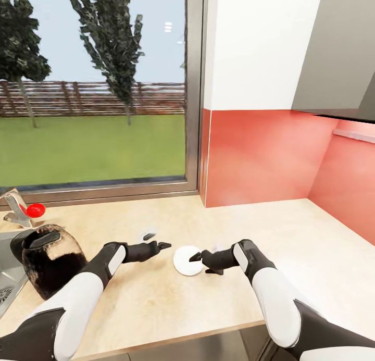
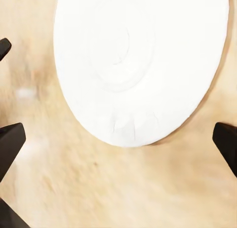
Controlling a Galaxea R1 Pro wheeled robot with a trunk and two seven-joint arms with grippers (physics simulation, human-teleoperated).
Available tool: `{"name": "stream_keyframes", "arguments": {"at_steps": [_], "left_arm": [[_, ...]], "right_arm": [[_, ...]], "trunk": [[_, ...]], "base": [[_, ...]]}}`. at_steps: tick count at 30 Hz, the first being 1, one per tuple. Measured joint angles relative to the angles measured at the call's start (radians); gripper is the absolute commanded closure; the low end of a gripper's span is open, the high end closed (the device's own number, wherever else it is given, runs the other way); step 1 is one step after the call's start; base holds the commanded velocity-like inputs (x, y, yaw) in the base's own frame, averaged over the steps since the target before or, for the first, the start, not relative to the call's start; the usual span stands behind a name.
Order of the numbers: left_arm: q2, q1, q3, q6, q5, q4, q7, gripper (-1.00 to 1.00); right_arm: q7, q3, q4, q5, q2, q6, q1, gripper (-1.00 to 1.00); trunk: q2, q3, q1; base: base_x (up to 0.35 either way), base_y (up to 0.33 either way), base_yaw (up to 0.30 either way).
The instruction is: Set up a coffee station on the kitchen countertop: keep the coffee maker on the countertop, move the bottle of coffee from the kitchen shelf to the counter next to the coffee maker, place a paper coffee filter on top of the coffee maker, put the saucer next to the coffee maker with the coffee cup on the saucer, and place the electric kettle next to the coffee maker.
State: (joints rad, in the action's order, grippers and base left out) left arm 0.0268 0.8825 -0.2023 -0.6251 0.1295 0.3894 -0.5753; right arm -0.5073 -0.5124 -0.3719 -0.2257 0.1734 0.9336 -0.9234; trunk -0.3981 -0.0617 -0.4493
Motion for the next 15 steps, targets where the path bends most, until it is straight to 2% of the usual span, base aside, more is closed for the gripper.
{"name": "stream_keyframes", "arguments": {"at_steps": [5,11,15], "left_arm": [[-0.005,-0.002,0.000,0.002,0.001,0.005,-0.004,-1.00],[-0.006,-0.003,0.000,0.003,0.001,0.006,-0.004,-1.00],[-0.007,-0.004,0.000,0.004,0.001,0.001,-0.004,-1.00]], "right_arm": [[0.001,0.000,0.001,0.006,0.000,0.004,0.002,-1.00],[0.002,0.002,0.002,0.000,0.000,0.005,0.002,-1.00],[-0.001,0.001,0.021,0.004,0.000,-0.002,0.002,-1.00]], "trunk": [[0.000,0.000,0.000],[0.000,0.000,0.000],[0.000,0.000,0.000]], "base": [[0.000,0.000,-0.200],[0.139,0.000,-0.024],[0.046,0.000,-0.001]]}}
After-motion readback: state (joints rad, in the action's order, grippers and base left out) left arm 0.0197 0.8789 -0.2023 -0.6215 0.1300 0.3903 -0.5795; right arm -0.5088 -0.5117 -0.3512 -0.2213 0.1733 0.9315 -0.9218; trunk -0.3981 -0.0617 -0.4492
